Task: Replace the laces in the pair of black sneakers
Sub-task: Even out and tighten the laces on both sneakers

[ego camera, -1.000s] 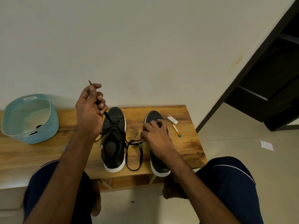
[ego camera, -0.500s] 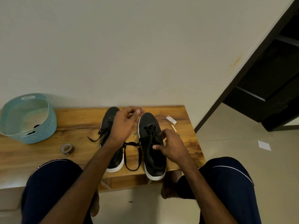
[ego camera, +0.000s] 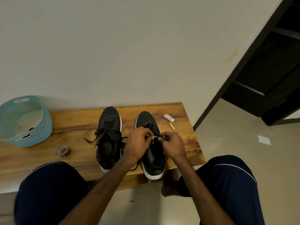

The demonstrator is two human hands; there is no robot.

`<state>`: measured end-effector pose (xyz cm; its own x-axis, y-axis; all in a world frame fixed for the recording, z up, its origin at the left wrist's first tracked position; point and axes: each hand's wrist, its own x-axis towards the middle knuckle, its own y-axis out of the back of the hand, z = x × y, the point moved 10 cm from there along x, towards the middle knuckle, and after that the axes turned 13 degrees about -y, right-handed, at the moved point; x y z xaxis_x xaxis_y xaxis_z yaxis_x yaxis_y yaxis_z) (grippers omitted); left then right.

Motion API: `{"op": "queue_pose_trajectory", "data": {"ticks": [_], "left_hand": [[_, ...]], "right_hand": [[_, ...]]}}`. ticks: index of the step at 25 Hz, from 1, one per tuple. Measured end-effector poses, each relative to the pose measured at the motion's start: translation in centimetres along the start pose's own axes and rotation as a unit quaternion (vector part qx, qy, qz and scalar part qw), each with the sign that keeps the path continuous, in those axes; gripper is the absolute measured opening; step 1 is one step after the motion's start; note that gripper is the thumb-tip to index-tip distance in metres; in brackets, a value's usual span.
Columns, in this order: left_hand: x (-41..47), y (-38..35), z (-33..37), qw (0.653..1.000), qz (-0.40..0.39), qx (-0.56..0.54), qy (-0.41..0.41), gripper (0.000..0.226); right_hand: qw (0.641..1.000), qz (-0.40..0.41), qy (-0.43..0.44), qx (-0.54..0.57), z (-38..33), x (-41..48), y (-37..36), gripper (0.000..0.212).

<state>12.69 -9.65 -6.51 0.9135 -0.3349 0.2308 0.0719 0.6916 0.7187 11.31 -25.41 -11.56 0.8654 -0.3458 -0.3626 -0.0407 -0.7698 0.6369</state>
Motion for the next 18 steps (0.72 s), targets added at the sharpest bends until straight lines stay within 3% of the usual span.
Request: {"op": "queue_pose_trajectory", "data": {"ticks": [6, 18], "left_hand": [[0.0, -1.2, 0.3, 0.998, 0.002, 0.057, -0.002, 0.011], [0.3, -2.6, 1.0, 0.988, -0.054, 0.137, -0.046, 0.018]], "right_hand": [[0.996, -0.037, -0.033, 0.072, 0.8, 0.4, -0.5, 0.018], [0.997, -0.046, -0.023, 0.061, 0.7, 0.3, -0.5, 0.023]]}}
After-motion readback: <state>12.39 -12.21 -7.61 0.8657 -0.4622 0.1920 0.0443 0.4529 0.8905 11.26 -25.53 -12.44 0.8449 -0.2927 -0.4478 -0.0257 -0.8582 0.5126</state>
